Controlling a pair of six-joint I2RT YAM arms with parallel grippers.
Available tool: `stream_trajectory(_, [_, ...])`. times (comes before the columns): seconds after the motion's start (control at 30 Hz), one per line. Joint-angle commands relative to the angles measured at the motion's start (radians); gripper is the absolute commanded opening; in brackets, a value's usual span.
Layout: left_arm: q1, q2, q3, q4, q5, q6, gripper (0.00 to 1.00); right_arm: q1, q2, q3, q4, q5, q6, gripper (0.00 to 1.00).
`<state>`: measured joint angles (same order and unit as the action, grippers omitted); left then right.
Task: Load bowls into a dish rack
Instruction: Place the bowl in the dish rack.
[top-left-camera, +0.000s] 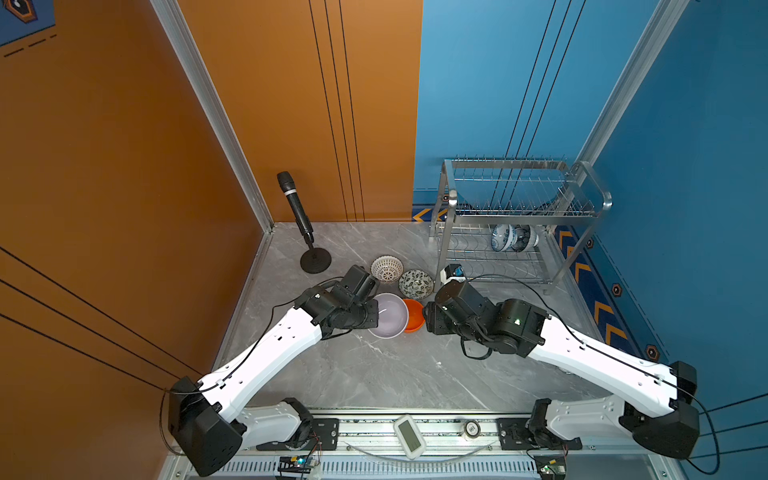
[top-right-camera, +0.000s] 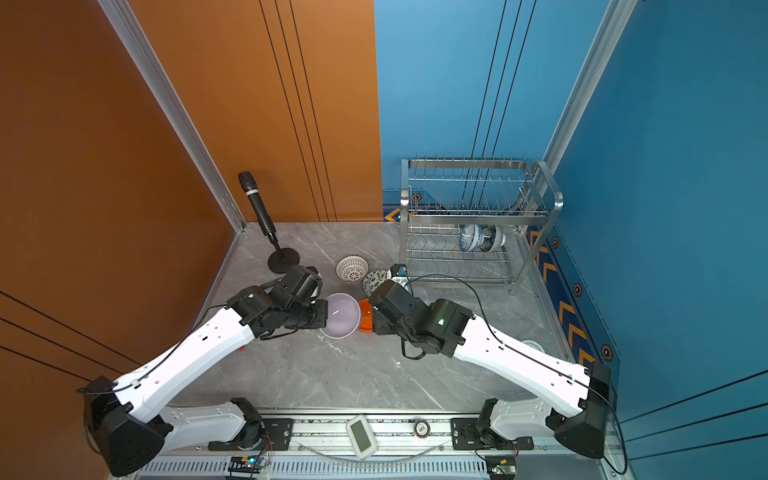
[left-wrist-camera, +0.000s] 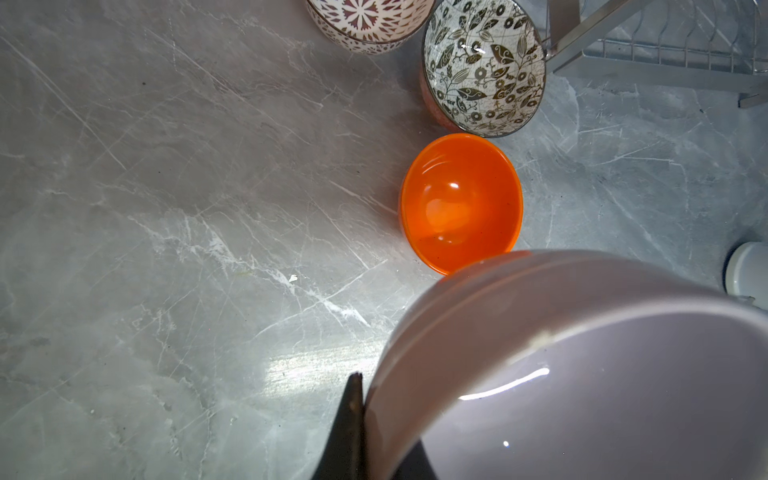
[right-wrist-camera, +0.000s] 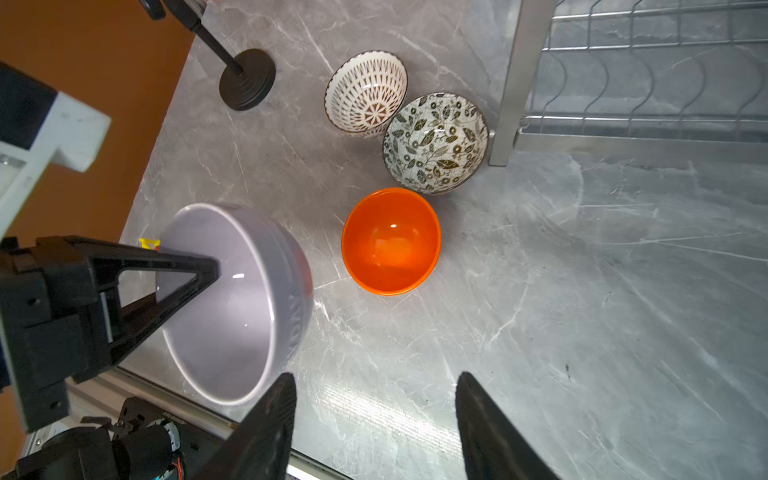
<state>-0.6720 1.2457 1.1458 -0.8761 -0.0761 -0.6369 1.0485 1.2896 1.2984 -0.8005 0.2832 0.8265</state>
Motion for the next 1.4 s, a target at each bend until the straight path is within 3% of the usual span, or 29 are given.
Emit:
stream_trajectory(0.0, [-0.018,0.015,0.056,-0.019,-0.037,-0.022,0.0,0.014,0.02,0.033,-0.011,-0.029,-0.015,0.6])
stream_trajectory(0.47, [-0.066,0.052,0.093,-0.017,-0.045,-0.032,0.0,0.008,0.095,0.033,0.061,-0.128,-0.014,0.54])
stream_trajectory(0.9, [-0.092,0.058,0.108,-0.017,-0.064,-0.026,0.0,-0.031,0.158,0.026,0.064,-0.124,-0.007,0.31])
stream_trajectory(1.37, [-0.112,0.042,0.107,-0.017,-0.076,-0.021,0.0,-0.05,0.186,0.01,0.065,-0.092,0.023,0.27])
